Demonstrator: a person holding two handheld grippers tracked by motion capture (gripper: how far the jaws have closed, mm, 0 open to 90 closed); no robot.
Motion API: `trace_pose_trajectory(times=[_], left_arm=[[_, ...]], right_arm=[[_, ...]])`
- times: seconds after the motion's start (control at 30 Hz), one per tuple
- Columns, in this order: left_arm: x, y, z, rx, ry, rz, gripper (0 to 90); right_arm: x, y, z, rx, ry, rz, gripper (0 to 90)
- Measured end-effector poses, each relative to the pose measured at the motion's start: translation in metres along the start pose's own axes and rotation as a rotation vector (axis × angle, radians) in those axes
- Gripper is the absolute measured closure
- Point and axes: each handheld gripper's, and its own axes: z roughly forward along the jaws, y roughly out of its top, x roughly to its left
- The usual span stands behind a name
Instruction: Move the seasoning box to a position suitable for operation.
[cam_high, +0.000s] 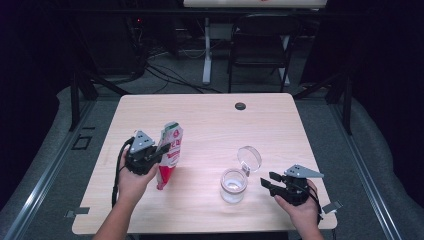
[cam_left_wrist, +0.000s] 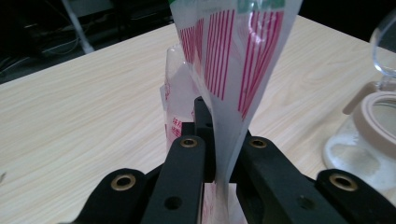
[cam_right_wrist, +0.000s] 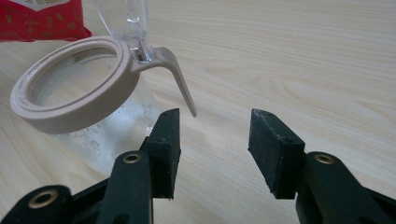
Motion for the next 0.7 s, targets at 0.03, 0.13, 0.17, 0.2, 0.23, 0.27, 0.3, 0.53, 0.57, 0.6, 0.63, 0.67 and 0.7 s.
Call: trace_pose_trajectory(times=[0.03, 0.13, 0.17, 0.2, 0.23, 0.27, 0.3, 0.53, 0.57, 0.6, 0.63, 0.67, 0.7], left_arm=[[-0.003, 0.001, 0.003, 0.004, -0.008, 0.008, 90.0], [-0.011, 0.004, 0.009, 0.013, -0.033, 0.025, 90.0], [-0.013, 0.005, 0.011, 0.012, -0.041, 0.026, 90.0], [-0.016, 0.005, 0.013, 0.017, -0.049, 0.033, 90.0], [-0.018, 0.005, 0.015, 0.016, -0.057, 0.035, 90.0], [-0.02, 0.005, 0.016, 0.02, -0.067, 0.04, 90.0], [-0.023, 0.004, 0.018, 0.025, -0.077, 0.043, 90.0], [-0.034, -0.004, 0.02, 0.028, -0.134, 0.062, 90.0], [-0.035, -0.005, 0.02, 0.028, -0.142, 0.064, 89.9], [-0.037, -0.007, 0.02, 0.029, -0.152, 0.065, 89.9], [-0.038, -0.009, 0.02, 0.03, -0.162, 0.066, 89.8], [-0.039, -0.01, 0.02, 0.031, -0.168, 0.07, 89.8], [-0.041, -0.013, 0.019, 0.036, -0.175, 0.073, 89.8]], right_arm=[[0.0, 0.0, 0.0, 0.002, 0.002, 0.001, 53.1], [-0.001, 0.0, 0.0, 0.007, -0.003, -0.003, 52.9], [-0.001, 0.0, 0.0, 0.002, 0.001, -0.001, 52.8], [-0.001, 0.0, 0.0, 0.002, 0.0, -0.001, 52.8], [-0.001, 0.0, 0.0, 0.001, 0.001, -0.001, 52.9], [-0.001, 0.0, 0.0, 0.001, 0.002, -0.002, 52.9], [-0.001, 0.0, 0.0, 0.001, 0.003, -0.001, 53.0], [-0.002, 0.0, -0.002, 0.001, -0.003, -0.004, 54.9], [-0.001, 0.0, -0.002, 0.0, 0.0, -0.007, 55.1], [-0.001, 0.001, -0.002, -0.003, 0.003, -0.01, 55.3], [0.0, 0.001, -0.003, -0.003, -0.001, -0.017, 55.4], [0.001, 0.002, -0.004, -0.008, -0.001, -0.027, 55.5], [0.002, 0.003, -0.005, -0.008, 0.004, -0.034, 55.5]])
